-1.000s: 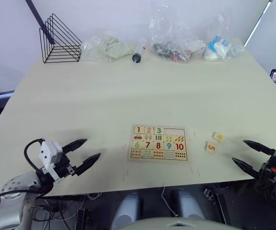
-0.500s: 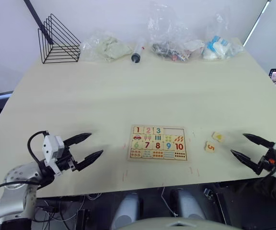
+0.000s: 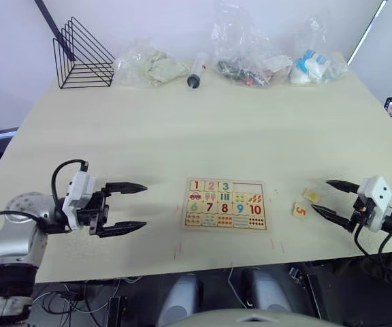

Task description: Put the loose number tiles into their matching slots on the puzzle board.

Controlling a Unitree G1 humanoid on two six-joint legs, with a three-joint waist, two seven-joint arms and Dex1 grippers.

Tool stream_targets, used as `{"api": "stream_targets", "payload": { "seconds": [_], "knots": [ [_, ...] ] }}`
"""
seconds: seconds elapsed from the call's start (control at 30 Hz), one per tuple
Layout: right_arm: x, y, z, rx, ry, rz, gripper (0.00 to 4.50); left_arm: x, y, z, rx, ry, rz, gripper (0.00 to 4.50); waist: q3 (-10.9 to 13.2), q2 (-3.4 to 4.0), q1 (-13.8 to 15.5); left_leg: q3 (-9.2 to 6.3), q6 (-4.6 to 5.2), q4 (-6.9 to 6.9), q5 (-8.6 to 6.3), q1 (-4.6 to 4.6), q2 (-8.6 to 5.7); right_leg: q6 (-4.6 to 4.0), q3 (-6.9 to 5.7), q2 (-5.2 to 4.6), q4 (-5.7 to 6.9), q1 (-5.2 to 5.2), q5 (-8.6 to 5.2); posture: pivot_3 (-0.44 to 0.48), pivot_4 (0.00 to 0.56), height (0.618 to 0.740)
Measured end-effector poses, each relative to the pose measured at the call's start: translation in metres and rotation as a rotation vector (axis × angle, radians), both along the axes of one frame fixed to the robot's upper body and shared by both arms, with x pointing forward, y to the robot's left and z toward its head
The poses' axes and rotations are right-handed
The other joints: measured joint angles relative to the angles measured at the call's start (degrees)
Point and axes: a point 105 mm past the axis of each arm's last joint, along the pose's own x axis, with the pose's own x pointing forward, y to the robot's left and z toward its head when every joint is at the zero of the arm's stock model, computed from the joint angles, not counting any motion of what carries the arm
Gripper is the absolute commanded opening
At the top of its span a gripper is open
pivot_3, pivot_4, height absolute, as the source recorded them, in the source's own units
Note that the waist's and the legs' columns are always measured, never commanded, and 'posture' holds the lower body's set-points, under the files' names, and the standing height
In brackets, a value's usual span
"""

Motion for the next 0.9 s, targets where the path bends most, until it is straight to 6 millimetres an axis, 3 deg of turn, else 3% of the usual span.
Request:
{"api": "stream_targets", "payload": {
  "seconds": [0.13,0.6,0.7,0.73,0.77,0.83,0.87,0.9],
  "knots": [
    [0.007,0.0,-0.001,-0.046,0.032,-0.006,4.5,0.006,-0.007,0.009,-0.015,-0.029,-0.053,4.46,0.02,0.02,-0.04,0.0,0.03,0.01,-0.01,0.0,-0.02,0.01,0.04,-0.01,0.0,-0.01,0.01,0.0,0.15,0.74],
    [0.009,-0.003,-0.012,-0.06,0.143,-0.055,4.5,0.005,-0.013,0.007,-0.047,-0.028,-0.084,4.46,0.01,-0.02,-0.08,0.06,0.09,0.01,-0.05,-0.02,-0.02,0.02,0.01,0.01,-0.02,-0.02,0.01,0.0,0.15,0.74],
    [0.01,-0.003,-0.012,-0.061,0.153,-0.051,3.82,0.005,-0.013,0.008,-0.048,-0.029,-0.084,4.5,0.0,-0.03,-0.1,0.07,0.09,0.01,-0.05,-0.02,-0.02,0.02,0.01,0.02,-0.01,-0.02,0.01,0.0,0.15,0.74],
    [0.01,-0.003,-0.012,-0.064,0.155,-0.047,3.07,0.005,-0.013,0.008,-0.048,-0.029,-0.084,4.5,0.0,-0.03,-0.1,0.08,0.09,0.01,-0.05,-0.02,-0.02,0.02,0.01,0.02,-0.01,-0.02,0.01,0.0,0.15,0.74],
    [0.01,-0.003,-0.012,-0.065,0.155,-0.047,2.94,0.005,-0.013,0.008,-0.048,-0.029,-0.084,4.5,0.0,-0.04,-0.08,0.09,0.09,0.02,-0.05,-0.02,-0.02,0.02,0.01,0.02,-0.01,-0.02,0.01,0.0,0.15,0.74],
    [0.01,-0.002,-0.012,-0.069,0.151,-0.036,1.94,0.005,-0.013,0.008,-0.048,-0.03,-0.084,4.5,-0.01,-0.05,-0.08,0.1,0.09,0.02,-0.05,-0.02,-0.02,0.02,0.01,0.02,-0.01,-0.02,0.01,0.0,0.15,0.74],
    [0.01,-0.002,-0.012,-0.07,0.15,-0.035,1.82,0.005,-0.013,0.008,-0.048,-0.03,-0.084,4.5,-0.01,-0.05,-0.09,0.1,0.09,0.02,-0.05,-0.02,-0.02,0.02,0.01,0.02,-0.01,-0.02,0.01,0.0,0.15,0.74],
    [0.01,0.0,-0.012,-0.072,0.144,-0.022,1.4,0.005,-0.013,0.008,-0.048,-0.03,-0.084,4.5,-0.01,-0.05,-0.09,0.11,0.09,0.02,-0.05,-0.02,-0.02,0.02,0.02,0.02,-0.01,-0.02,0.01,0.0,0.15,0.74]
  ]
}}
